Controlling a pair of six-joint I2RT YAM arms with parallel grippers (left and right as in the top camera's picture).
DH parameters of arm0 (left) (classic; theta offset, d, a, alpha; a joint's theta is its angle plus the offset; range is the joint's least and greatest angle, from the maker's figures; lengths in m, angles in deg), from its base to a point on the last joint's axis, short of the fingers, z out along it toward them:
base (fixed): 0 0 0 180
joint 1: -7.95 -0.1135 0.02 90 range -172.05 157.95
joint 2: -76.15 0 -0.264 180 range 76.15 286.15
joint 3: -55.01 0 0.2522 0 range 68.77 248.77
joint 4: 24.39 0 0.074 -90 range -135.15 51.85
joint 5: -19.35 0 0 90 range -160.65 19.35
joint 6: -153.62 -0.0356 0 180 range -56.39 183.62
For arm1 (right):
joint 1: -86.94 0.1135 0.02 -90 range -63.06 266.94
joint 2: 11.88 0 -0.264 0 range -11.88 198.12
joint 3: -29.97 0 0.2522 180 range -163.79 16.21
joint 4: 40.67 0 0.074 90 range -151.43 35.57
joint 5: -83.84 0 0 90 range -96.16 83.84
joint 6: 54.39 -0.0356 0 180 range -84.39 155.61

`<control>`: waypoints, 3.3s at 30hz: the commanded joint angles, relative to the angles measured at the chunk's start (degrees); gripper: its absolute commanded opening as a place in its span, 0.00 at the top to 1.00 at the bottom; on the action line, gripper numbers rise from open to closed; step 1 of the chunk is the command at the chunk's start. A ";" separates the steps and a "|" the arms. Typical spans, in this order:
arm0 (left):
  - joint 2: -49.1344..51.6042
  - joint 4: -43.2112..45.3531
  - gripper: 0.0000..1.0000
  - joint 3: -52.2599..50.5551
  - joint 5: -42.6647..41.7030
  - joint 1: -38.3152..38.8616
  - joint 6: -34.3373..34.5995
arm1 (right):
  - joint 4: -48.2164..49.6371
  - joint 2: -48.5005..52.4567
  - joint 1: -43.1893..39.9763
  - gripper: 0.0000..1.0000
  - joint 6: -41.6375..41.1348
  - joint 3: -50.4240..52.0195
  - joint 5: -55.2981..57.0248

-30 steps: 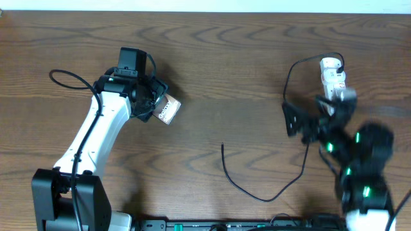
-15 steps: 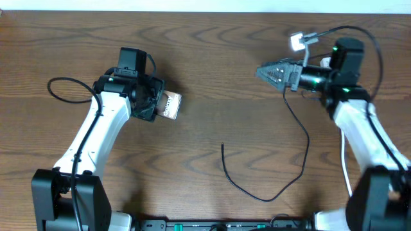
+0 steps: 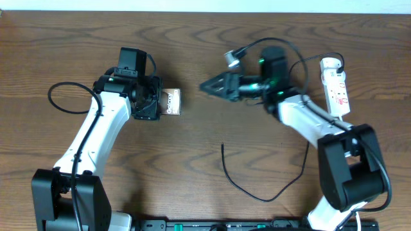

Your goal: Plug charger to phone and switch on socket

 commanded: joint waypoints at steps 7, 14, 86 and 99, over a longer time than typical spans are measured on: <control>-1.27 0.02 0.93 1.77 -3.10 0.15 0.76 | -0.20 0.15 7.80 0.19 1.03 -0.79 13.73; -1.27 0.04 0.93 1.77 -4.42 0.15 0.79 | -1.01 0.15 9.35 0.20 3.63 -0.76 16.61; -1.27 5.42 0.87 1.77 -8.26 7.58 7.30 | -2.73 0.15 12.33 0.96 5.44 -0.76 21.57; -1.27 5.40 0.10 1.77 -8.28 7.58 6.21 | -2.29 0.15 12.26 0.99 4.57 -0.76 21.57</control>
